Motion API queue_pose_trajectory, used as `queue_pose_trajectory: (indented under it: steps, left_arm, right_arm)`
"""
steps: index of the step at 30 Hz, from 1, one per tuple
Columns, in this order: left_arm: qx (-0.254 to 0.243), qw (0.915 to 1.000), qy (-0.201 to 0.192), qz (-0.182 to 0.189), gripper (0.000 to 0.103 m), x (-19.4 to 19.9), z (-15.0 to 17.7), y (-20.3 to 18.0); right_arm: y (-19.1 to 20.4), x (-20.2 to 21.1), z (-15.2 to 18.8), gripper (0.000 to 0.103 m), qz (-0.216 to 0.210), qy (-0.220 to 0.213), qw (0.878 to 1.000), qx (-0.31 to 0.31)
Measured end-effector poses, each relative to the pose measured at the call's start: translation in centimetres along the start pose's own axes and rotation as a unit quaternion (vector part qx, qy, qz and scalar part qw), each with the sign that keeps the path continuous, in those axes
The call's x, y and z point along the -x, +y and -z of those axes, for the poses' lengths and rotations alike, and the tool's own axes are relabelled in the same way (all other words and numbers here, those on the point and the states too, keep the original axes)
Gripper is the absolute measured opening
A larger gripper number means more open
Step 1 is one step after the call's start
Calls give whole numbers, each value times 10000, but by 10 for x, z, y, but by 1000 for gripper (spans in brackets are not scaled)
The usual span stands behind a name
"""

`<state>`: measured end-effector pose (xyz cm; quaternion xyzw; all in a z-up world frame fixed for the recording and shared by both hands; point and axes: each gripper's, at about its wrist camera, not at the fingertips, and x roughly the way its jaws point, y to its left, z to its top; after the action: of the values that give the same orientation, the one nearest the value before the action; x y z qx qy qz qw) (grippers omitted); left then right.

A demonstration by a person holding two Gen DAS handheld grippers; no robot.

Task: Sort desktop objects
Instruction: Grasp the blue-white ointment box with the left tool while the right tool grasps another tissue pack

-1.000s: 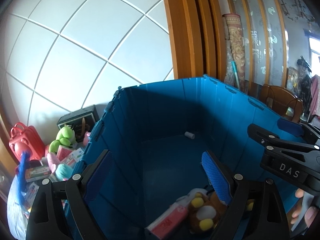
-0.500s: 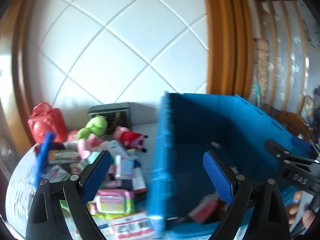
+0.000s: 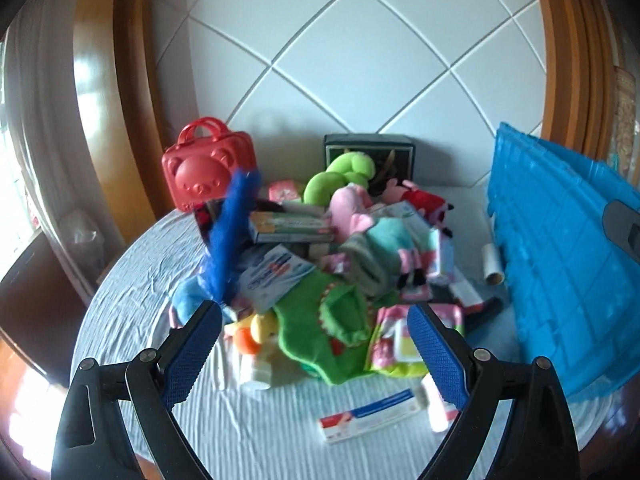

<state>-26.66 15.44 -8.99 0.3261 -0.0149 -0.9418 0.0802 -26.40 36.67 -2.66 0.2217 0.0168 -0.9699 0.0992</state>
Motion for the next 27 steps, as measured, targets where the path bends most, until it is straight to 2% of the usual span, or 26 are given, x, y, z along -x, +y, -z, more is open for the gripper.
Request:
queue_pose_trajectory:
  steps: [5,10,17,19,22,27]
  left_arm:
    - [-439,9978,479,153,95,-37,32,22]
    - [-855,9910,898,496,95,-69,66,12]
    - [-1162,9816,1216,909,95,-102,111,-16]
    - [-1161,9799,1219,1071,95,-113,120,-25]
    - [-1453,9741,1229,1219,95,-131,130,-42]
    - [-1948,9582,1185,1727,95,-153,138,-60]
  right_arm:
    - [57,-40,34,103,-107,543,9984,-117]
    - [78,-65,84,103,141,1145,9920,-518]
    - [52,-81,156,103,792,1820,9725,-1217]
    - [44,-86,171,103,934,1885,9692,-1284]
    - [35,-91,193,103,1197,1890,9645,-1406]
    - [22,-107,210,103,1535,1865,9514,-1912]
